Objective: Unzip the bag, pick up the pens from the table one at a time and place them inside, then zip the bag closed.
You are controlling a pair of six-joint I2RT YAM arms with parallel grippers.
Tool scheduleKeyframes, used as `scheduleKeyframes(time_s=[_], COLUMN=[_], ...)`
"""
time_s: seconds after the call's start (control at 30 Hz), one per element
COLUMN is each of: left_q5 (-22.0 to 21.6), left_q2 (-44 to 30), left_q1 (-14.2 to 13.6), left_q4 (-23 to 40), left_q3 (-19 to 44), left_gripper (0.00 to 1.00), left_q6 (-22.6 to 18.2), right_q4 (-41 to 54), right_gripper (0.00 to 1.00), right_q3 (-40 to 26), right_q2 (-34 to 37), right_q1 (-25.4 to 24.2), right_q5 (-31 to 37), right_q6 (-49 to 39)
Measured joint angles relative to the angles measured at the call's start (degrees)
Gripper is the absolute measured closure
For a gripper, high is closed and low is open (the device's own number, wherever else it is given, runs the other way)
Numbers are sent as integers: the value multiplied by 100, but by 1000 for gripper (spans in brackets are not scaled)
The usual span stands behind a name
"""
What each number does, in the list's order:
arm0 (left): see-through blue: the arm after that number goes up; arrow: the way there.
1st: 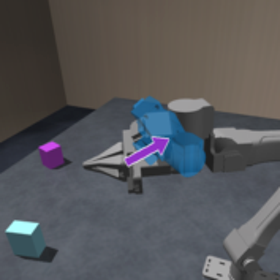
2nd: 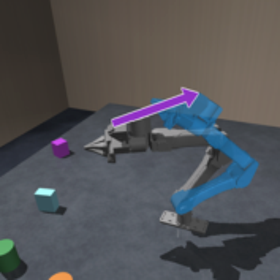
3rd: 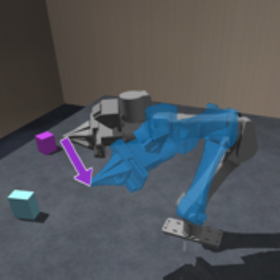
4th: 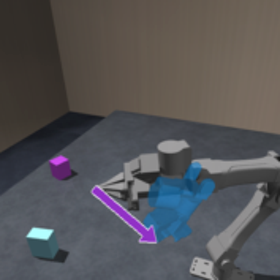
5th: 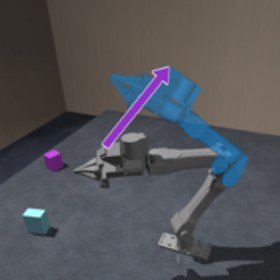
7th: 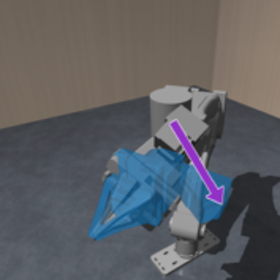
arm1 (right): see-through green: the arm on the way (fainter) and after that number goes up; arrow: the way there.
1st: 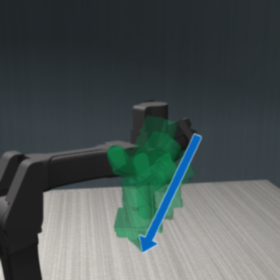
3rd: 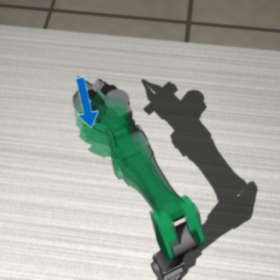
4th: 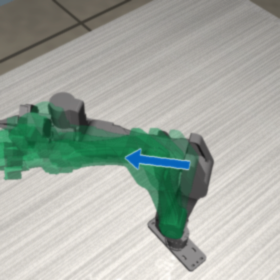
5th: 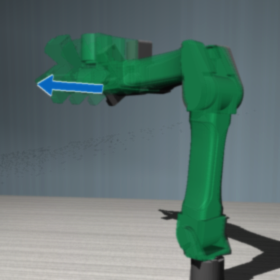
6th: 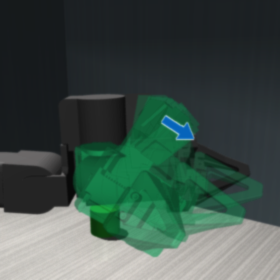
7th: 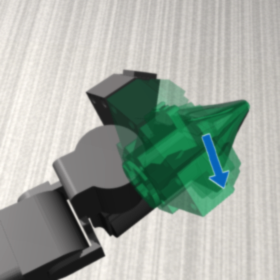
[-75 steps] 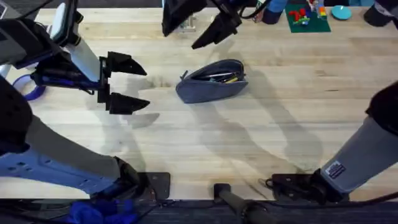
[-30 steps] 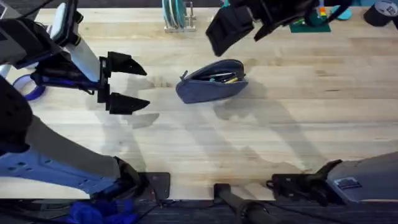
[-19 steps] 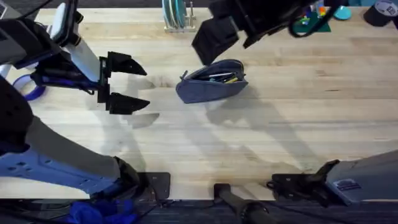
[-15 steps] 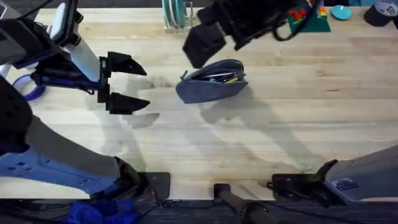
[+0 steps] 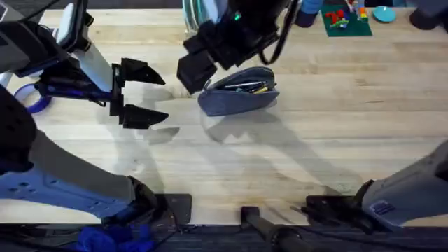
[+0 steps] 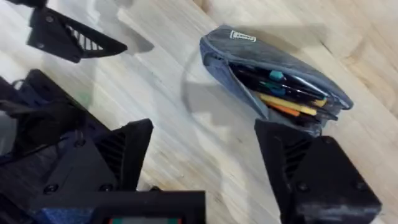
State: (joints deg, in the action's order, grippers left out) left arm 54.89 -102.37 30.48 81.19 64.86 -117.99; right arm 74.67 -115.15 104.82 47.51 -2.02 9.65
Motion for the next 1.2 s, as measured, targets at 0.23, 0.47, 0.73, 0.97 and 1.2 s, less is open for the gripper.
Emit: scheduleKeyframes(time_s=[0.23, 0.47, 0.73, 0.97, 1.2], left_q5=[0, -1, -2, 0, -1], left_q2=[-2, 0, 0, 0, 0], left_q1=[0, 0, 0, 0, 0], left_q4=[0, 0, 0, 0, 0], left_q3=[0, 0, 0, 0, 0], left_gripper=[7, 7, 7, 7, 8], left_q6=[0, 0, 0, 0, 0], right_q4=[-127, -264, -315, -358, -515], right_gripper=[5, 6, 5, 6, 6], right_q3=[0, 0, 0, 0, 0], right_q2=[324, 395, 753, 857, 1131], right_q1=[76, 76, 76, 76, 85], right_q5=[79, 99, 100, 98, 98], right_q6=[24, 69, 109, 199, 256])
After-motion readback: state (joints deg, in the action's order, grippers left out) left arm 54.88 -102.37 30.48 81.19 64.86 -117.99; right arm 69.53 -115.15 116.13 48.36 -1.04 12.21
